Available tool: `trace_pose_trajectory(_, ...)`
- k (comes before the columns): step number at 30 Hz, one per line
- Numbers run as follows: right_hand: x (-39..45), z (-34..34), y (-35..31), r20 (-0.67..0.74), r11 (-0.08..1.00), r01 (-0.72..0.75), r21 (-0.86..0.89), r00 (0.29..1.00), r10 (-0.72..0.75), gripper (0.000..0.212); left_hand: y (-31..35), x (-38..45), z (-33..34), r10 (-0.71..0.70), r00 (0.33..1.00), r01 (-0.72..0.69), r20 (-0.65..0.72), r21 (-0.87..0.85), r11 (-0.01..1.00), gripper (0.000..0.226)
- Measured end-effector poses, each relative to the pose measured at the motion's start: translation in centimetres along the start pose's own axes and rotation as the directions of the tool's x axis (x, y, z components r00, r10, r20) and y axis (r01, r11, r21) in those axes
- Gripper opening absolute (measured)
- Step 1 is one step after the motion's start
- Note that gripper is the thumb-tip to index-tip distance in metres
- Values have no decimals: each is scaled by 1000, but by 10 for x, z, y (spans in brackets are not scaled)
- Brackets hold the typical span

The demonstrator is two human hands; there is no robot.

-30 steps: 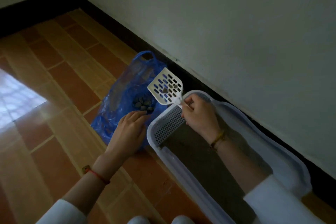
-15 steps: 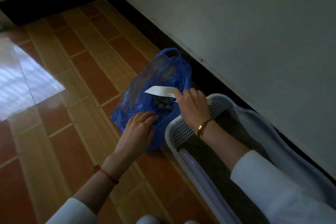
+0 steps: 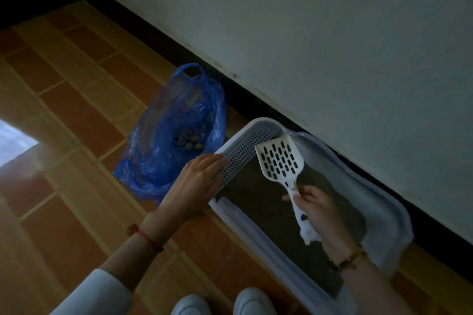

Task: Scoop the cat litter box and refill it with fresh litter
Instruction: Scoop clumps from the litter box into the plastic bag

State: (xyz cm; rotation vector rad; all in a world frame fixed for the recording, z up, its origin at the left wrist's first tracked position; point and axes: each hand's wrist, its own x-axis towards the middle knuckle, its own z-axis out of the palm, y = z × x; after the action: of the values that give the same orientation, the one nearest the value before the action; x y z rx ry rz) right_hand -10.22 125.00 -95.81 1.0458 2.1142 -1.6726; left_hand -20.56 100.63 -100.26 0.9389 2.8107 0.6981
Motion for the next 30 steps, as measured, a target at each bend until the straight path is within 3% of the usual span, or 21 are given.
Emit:
trace_pose_trajectory(6,-5,-19,53,-111,983,-179,51,977,183,23,16,7,21,33,996,-33,83,-1,999,48)
trace_pose_trajectory(12,9,-26,76,-126,919,-256,-301,965,228,30,15,5,24,28,992,-33,125,35,999,50)
trace_pose_trajectory(17,13,-28,80,-51,796,-178,-579,982,183,6,15,5,23,12,990,-19,140,47,999,51)
trace_pose_trajectory(20,14,-27,74,-110,667,-78,-741,994,-5,12,17,4,20,5,990,-10,140,38,999,51)
trace_pose_trajectory(24,17,-7,26,-116,657,149,-739,932,-342,14,13,-3,13,-64,992,62,112,19,998,52)
trace_pose_trajectory(30,51,52,-72,105,696,559,-451,807,-581,6,-23,-30,-19,-194,981,195,-21,45,980,42)
